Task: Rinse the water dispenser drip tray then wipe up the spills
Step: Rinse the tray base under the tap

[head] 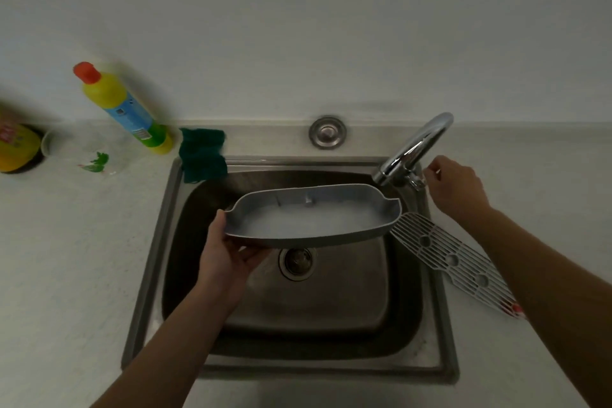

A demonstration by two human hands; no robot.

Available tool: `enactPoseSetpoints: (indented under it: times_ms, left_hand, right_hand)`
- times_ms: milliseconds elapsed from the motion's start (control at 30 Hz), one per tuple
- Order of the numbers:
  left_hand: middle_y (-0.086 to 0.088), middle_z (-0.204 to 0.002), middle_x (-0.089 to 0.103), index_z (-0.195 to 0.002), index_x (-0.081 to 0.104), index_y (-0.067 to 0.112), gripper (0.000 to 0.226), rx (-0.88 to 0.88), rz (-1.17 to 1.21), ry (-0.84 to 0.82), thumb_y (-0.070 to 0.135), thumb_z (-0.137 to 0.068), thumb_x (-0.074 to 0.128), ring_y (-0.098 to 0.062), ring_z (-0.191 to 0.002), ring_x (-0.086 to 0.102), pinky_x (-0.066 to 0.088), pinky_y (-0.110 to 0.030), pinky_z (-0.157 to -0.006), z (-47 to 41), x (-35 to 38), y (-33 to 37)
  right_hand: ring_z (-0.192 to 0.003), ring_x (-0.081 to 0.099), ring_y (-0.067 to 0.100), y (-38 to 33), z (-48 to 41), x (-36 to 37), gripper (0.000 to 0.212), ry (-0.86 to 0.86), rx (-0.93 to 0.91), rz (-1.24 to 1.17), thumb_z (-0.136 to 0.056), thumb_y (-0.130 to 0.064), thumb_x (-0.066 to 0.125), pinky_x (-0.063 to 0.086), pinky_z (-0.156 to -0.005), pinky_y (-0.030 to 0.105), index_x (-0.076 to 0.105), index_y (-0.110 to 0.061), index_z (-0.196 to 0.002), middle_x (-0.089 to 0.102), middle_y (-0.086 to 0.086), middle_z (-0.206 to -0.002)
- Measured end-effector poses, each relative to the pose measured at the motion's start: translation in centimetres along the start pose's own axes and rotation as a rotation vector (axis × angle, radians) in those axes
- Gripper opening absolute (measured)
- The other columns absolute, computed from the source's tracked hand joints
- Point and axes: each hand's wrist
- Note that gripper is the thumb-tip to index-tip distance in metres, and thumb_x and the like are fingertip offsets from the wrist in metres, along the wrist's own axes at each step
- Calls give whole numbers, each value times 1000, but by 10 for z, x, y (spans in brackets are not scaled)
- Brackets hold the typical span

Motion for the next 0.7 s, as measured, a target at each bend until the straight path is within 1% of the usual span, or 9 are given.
enactPoseSetpoints:
  times_ms: [100,200,233,300,367,433,500,600,700]
  left_hand:
    - [-18,-124,73,-130,65,21,47,-11,-14,-11,56,-101,54,-31,-100,78,65,-41,-74,-9,9,-4]
    - [-16,-112,79,-132,65,19,48,-32,-21,-19,55,-102,52,-29,-95,80,64,-39,-70,-19,16,-6]
    - [-14,-108,80,-132,65,18,49,-41,-21,-27,55,-102,51,-30,-93,80,64,-39,-70,-23,17,-6]
    - [-13,-104,81,-131,66,15,51,-67,-19,-45,55,-103,50,-30,-92,79,64,-42,-72,-28,21,-7]
    - [-13,-104,80,-130,67,14,52,-89,-19,-55,55,-103,48,-29,-92,78,65,-43,-74,-33,25,-8]
    - [-14,-106,80,-127,68,15,51,-96,-39,-56,55,-104,46,-28,-91,78,64,-41,-72,-36,29,-12]
    - [-15,-109,80,-127,68,17,50,-104,-68,-52,56,-104,44,-28,-91,79,64,-40,-69,-37,33,-19]
    - [-16,-113,79,-127,68,19,51,-143,-118,-45,58,-104,44,-30,-100,77,63,-40,-71,-37,37,-32]
    - [-18,-116,78,-126,67,15,51,-205,-147,-52,56,-105,46,-31,-107,75,65,-43,-76,-38,39,-42]
  right_hand:
    - [-59,53,15,0,11,13,24,-15,-108,38,-105,-24,52,31,-52,25,54,-17,-82,59,3,-69]
    - [-64,59,22,-2,24,23,22,-91,-133,-21,-105,-24,52,37,-55,29,60,-16,-86,62,6,-73]
    - [-64,60,18,-5,26,21,23,-80,-88,-99,-106,-25,52,39,-55,27,62,-17,-87,63,5,-75]
    - [-60,65,9,-9,36,16,25,-44,52,-387,-107,-29,50,46,-54,18,65,-20,-89,68,3,-78]
    - [-64,71,11,-14,55,10,29,-64,200,-668,-106,-40,47,55,-56,27,68,-23,-95,73,7,-87]
    - [-79,71,23,-16,77,6,44,-147,313,-764,-101,-57,41,54,-61,34,71,-25,-102,73,8,-95]
    - [-84,70,26,-19,95,3,55,-190,400,-794,-98,-68,38,50,-67,34,71,-25,-101,73,6,-94]
    - [-82,70,27,-24,114,-4,47,-160,347,-854,-97,-66,47,53,-65,35,68,-25,-96,71,8,-92]
    - [-72,68,20,-26,126,-13,37,-68,245,-820,-97,-54,57,52,-54,24,69,-19,-91,69,8,-84]
Point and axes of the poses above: each hand's wrist, its own z-axis away from the middle knuckle, its own x-axis out of the palm, y = z × x
